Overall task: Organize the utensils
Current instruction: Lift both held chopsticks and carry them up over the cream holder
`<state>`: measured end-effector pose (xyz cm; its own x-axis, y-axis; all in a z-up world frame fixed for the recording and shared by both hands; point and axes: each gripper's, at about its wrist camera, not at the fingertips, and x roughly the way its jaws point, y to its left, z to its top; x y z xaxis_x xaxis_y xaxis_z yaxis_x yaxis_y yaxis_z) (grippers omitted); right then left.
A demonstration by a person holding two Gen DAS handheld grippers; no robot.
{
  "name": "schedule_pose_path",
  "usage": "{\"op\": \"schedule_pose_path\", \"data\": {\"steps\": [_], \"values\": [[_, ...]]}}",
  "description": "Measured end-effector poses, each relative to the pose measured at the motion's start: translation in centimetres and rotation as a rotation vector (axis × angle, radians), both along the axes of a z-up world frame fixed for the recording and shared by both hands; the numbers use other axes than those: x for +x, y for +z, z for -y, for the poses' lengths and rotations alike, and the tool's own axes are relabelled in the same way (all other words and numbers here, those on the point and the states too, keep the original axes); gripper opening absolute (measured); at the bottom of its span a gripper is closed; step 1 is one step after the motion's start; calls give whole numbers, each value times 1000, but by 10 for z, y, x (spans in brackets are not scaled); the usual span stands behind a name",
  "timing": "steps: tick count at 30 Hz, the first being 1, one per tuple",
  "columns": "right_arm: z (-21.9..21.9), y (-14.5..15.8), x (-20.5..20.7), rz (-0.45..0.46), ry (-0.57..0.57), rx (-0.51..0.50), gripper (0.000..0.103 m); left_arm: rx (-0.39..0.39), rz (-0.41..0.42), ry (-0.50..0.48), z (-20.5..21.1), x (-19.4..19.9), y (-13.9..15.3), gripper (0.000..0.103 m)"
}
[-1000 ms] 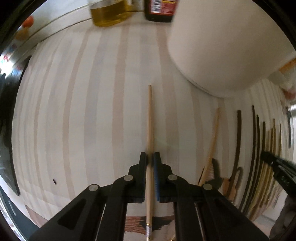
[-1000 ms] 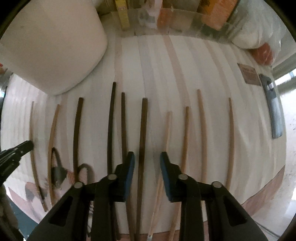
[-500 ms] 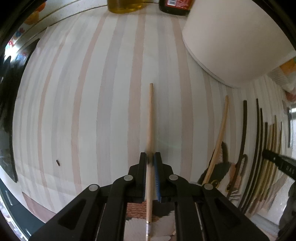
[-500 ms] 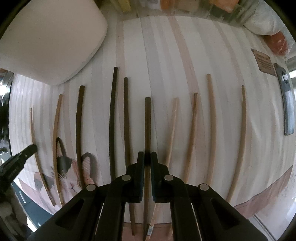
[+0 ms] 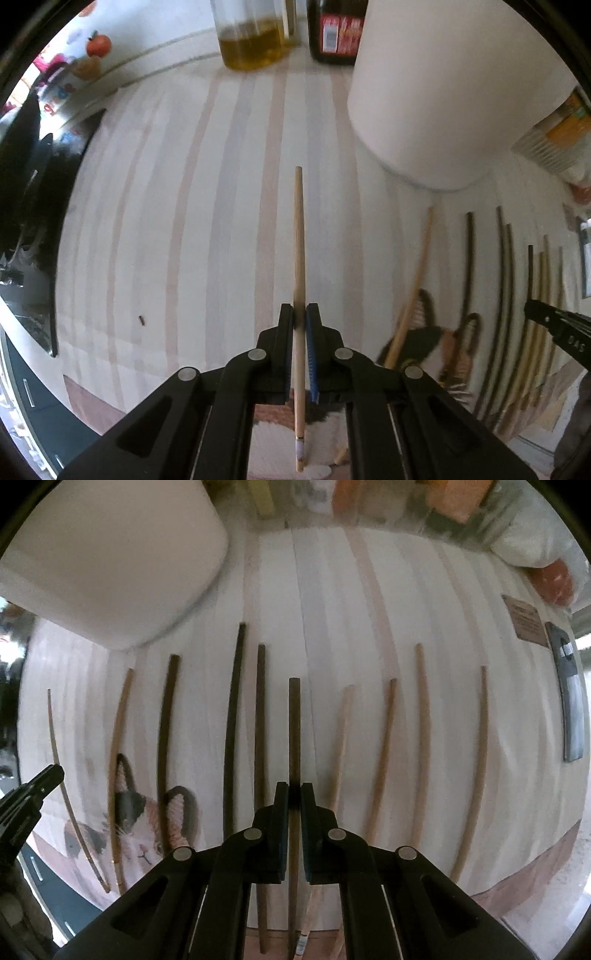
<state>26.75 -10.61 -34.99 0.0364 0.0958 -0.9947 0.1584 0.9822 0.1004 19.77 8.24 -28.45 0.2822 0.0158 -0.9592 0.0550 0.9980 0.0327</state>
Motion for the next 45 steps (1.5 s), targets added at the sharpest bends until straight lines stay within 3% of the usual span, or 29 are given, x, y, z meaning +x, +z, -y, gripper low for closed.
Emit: {"op": "schedule_pose_path", "data": {"steps": [9,11,13,23,29,36,39,45], "values": [[-16,43,-25,188,14,37,6,-44,118,-2,19,-19,61,4],[-23,61,-29,241,21,38,6,-51,152,-9,25,-28,76,4],[-24,78,-29,281,28,43,6,-53,183,-13,47,-6,90,4],[3,170,-23,496,49,71,6,-96,370,-20,58,-22,172,4],[12,226,-4,626,49,105,6,-145,467,-13,51,3,220,4],[21,319,21,775,77,160,6,-185,558,-24,53,23,289,4],[19,361,41,865,99,140,6,-187,609,-16,54,43,314,4],[8,391,95,960,106,84,6,-171,626,-1,58,98,324,4]]}}
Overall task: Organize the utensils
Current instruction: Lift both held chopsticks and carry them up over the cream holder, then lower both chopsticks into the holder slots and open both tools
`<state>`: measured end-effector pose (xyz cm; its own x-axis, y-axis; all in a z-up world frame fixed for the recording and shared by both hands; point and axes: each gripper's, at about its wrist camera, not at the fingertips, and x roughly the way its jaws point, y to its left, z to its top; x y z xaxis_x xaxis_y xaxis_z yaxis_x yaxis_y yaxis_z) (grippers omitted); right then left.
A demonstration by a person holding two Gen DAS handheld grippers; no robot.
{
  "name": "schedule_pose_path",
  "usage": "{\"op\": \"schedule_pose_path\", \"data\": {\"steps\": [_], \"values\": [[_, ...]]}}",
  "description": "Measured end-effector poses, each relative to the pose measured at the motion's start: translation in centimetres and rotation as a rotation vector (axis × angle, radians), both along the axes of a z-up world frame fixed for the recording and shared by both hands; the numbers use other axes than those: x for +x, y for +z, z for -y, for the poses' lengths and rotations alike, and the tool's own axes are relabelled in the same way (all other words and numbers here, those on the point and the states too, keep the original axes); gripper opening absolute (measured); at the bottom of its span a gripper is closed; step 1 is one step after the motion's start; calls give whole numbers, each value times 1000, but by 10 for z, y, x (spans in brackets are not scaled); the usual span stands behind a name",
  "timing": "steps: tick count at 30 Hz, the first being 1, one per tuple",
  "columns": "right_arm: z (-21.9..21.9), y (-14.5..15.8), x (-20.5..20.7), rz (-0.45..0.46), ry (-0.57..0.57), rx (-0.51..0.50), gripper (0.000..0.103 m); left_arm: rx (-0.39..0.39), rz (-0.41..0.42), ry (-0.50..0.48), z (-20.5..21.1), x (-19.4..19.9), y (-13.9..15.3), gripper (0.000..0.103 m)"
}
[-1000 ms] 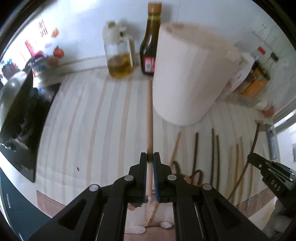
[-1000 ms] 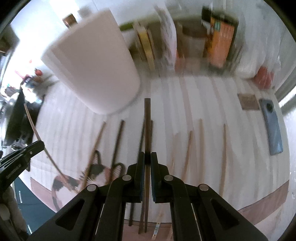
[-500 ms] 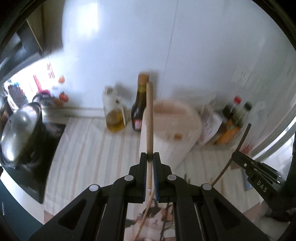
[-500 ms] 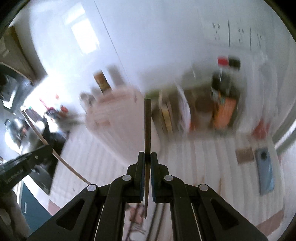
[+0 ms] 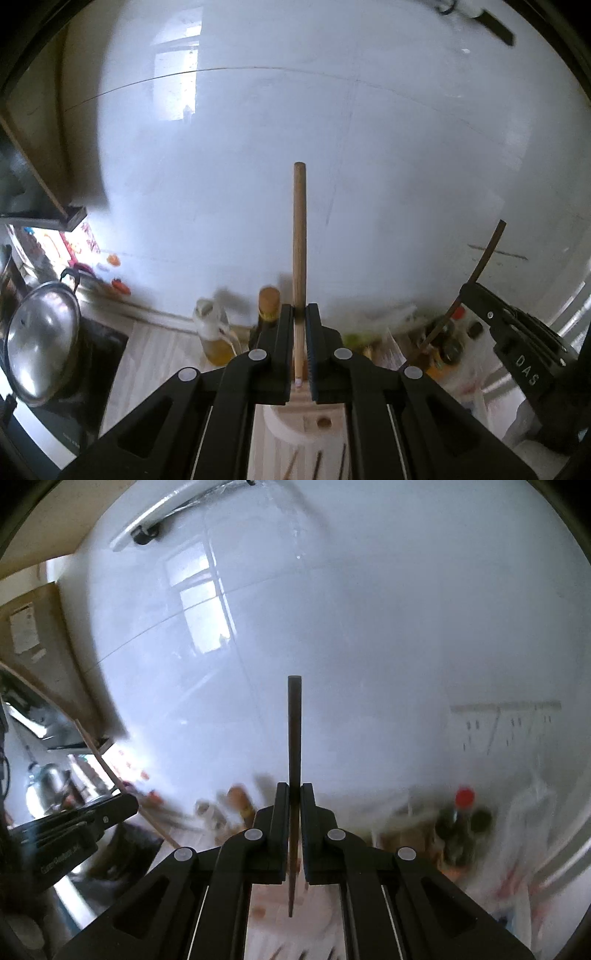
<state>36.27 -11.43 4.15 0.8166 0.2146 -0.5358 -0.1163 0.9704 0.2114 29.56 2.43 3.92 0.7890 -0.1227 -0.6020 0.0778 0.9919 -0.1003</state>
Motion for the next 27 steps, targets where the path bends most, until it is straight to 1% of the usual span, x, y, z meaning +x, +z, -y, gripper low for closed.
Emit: {"op": "schedule_pose_path", "data": {"steps": [3,8,13,17,20,24,25,26,27], "values": [[-9,-8,29,17,-13,-16,6,7,-30,5,1,30,-14,4],[-18,-41,71,-3,-18,-12,6,-23,-104,3,-5,69,-48,4],[-22,-81,96,-44,-12,-5,6,-57,-181,-14,-4,91,-79,4],[-22,-106,101,-79,4,4,6,-57,-225,-29,0,95,-98,4],[-21,-120,102,-116,28,7,6,-72,-248,-42,-2,93,-106,4],[-21,-124,98,-189,73,19,7,-57,-255,-33,0,84,-102,8],[-19,-125,98,-201,78,24,8,-46,-251,-32,1,82,-99,11],[-16,-125,96,-211,78,30,10,-12,-239,-24,4,78,-94,16],[-14,-124,95,-216,77,37,20,14,-226,-18,5,76,-90,22]]}}
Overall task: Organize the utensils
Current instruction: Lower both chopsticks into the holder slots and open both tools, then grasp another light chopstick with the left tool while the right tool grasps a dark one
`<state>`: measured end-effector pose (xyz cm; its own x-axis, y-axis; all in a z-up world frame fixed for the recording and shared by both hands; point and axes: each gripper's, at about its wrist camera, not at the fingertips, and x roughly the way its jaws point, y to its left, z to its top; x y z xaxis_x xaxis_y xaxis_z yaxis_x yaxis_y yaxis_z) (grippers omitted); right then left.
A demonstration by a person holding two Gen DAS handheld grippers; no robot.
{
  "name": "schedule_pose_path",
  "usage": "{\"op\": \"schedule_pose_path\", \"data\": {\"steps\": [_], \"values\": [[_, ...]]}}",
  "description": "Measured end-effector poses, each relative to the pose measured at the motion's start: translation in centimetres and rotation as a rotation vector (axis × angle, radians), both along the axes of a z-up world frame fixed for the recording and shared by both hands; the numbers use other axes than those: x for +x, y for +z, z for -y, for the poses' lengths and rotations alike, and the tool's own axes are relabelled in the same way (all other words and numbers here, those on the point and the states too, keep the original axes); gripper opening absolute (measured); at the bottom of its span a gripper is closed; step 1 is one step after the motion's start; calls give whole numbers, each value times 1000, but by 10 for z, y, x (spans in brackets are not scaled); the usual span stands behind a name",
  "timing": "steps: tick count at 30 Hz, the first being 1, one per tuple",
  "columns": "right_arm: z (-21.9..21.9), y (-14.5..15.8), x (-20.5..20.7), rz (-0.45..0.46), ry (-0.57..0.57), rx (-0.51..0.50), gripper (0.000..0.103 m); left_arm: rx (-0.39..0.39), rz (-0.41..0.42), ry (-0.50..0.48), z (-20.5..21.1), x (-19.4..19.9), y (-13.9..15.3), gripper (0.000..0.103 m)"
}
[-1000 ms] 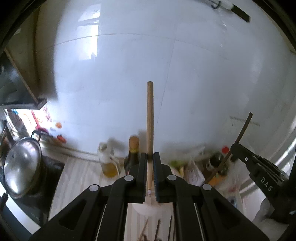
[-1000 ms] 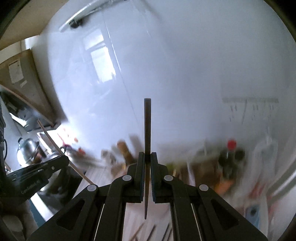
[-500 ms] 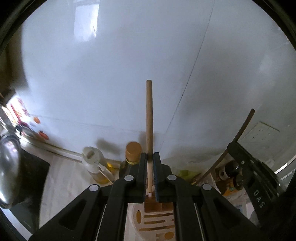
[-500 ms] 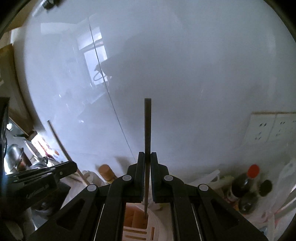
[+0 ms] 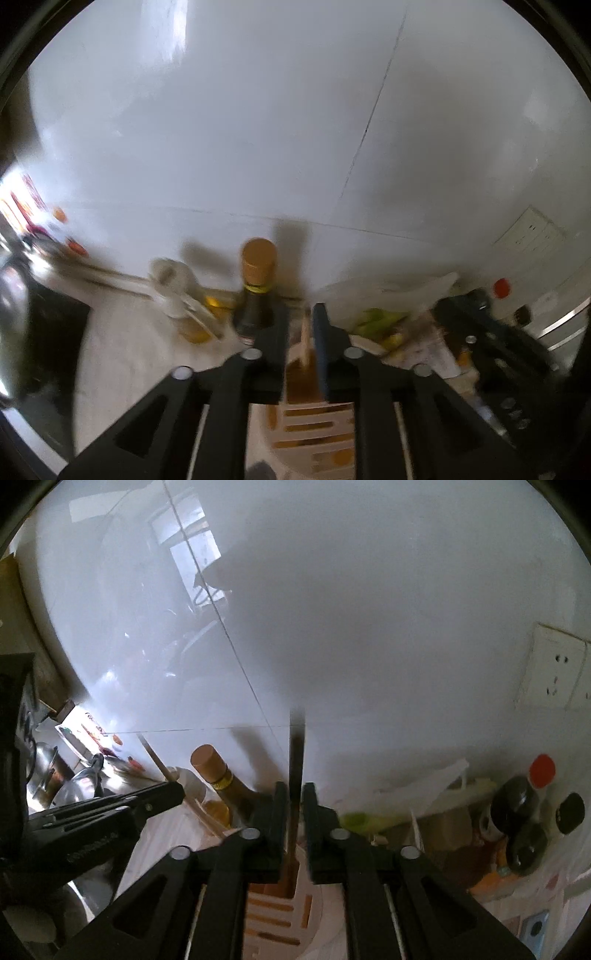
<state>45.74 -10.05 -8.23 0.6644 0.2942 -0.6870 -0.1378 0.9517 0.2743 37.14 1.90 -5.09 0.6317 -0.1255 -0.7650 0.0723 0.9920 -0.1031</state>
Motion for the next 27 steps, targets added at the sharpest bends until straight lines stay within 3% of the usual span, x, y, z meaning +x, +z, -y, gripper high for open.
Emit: {"op": "schedule_pose_path", "data": {"steps": [1,2,4,6,8,12,16,20,27], "values": [[3,1,-2,-2,-4,9,31,22,15,10,-1,-4,4,45],[7,4,-6,-1,-8,18,35,33,28,18,-2,-8,8,73],[13,12,-16,4,-21,21,39,44,78,35,-6,-20,18,86],[18,18,-24,3,-33,25,45,44,102,47,-13,-31,25,87],[25,24,-37,3,-52,33,55,38,105,47,-17,-40,26,103],[35,31,-64,10,-99,22,74,82,132,64,-23,-66,23,103],[43,31,-95,14,-156,-8,94,77,106,63,-27,-86,6,103],[47,21,-117,-2,-206,-67,102,88,67,51,-25,-103,-16,103],[52,-36,-139,-151,-264,-143,103,146,-41,12,-14,-126,-71,103]]}}
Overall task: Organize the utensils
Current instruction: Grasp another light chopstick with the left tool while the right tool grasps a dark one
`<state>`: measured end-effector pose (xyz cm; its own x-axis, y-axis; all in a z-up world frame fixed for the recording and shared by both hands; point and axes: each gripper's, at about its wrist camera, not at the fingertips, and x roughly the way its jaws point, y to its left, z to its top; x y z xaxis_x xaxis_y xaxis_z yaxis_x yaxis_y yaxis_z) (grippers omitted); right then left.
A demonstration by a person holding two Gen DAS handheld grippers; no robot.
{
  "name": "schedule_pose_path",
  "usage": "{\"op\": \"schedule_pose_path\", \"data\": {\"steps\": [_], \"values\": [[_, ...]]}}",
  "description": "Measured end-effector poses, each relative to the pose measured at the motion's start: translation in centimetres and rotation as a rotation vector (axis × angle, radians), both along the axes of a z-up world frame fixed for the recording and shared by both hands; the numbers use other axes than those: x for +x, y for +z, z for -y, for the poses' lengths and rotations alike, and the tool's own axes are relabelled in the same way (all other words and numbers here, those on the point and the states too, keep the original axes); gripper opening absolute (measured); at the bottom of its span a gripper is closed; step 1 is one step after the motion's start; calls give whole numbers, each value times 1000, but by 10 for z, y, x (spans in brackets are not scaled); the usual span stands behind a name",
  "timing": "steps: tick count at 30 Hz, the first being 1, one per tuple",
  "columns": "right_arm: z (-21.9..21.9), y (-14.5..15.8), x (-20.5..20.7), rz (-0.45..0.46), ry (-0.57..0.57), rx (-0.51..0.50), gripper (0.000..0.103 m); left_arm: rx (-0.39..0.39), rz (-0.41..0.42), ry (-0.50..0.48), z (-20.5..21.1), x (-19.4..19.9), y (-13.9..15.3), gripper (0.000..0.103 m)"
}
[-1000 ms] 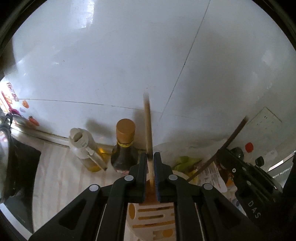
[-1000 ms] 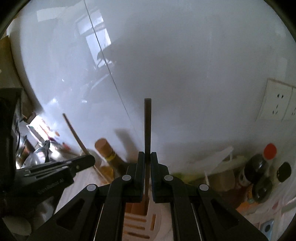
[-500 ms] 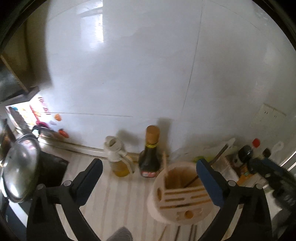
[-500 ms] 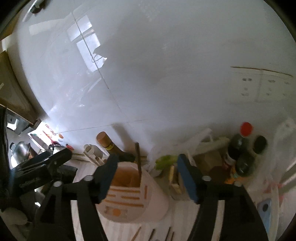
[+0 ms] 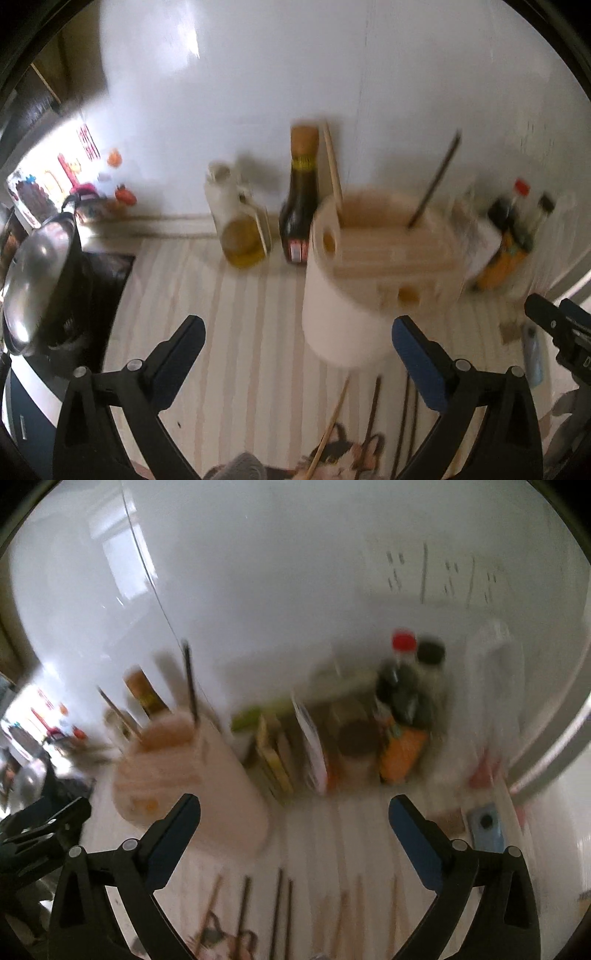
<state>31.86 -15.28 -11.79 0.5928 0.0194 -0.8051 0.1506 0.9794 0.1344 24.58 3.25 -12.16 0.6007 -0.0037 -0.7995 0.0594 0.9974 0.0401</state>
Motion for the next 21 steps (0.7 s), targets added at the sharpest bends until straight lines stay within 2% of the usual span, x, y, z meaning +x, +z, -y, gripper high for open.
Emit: {"op": "schedule_pose_path", "data": {"steps": [8,11,17,21], "values": [[7,-80,-19,-183,-25,13,102,111,-166,-44,12,-21,-81,103],[4,-105,-23,-242,-22,15,95,140,-224,-66,16,-28,-108,103],[-6,-147,-28,-336,2,24,84,158,-301,-80,20,-33,-144,103],[-14,-168,-32,-393,14,51,67,170,-337,-79,19,-33,-161,103]]}}
